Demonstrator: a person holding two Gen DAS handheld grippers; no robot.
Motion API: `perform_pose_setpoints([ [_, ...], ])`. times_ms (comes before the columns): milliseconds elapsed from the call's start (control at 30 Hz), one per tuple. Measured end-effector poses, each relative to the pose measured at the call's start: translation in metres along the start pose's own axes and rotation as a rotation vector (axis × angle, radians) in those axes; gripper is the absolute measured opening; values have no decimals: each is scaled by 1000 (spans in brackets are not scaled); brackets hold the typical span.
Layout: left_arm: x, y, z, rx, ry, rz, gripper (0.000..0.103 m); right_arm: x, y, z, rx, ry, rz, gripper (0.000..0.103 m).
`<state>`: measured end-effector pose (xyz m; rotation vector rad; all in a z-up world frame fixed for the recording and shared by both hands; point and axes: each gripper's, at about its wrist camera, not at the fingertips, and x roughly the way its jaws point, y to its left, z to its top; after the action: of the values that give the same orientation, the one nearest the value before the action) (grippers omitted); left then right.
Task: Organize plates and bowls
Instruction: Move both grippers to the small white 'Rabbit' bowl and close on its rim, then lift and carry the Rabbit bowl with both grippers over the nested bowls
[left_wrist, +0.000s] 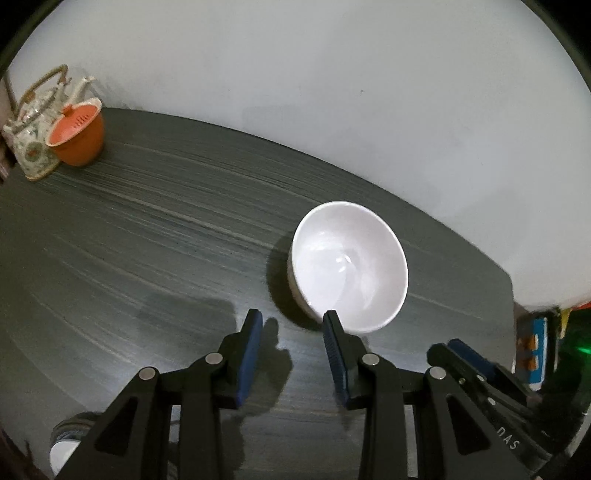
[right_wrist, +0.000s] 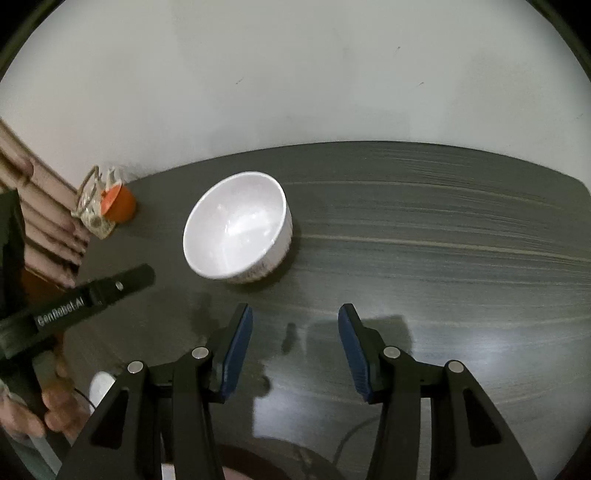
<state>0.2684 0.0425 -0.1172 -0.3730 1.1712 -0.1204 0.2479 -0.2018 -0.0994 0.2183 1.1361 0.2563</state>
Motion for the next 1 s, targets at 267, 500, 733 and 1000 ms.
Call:
perform_pose_setpoints([
  [267, 29, 1, 20, -46, 26, -29, 35, 28, -1, 31, 39, 1, 30, 46],
  [500, 59, -2, 26, -59, 73, -26, 35, 63, -7, 44, 63, 25, 13, 46],
  [733, 81, -4, 32, -48, 77, -1, 34, 89, -6, 46, 70, 57, 15, 46],
  [1000, 93, -22, 29, 20, 87, -5, 18, 103, -2, 41, 61, 91, 47, 34],
])
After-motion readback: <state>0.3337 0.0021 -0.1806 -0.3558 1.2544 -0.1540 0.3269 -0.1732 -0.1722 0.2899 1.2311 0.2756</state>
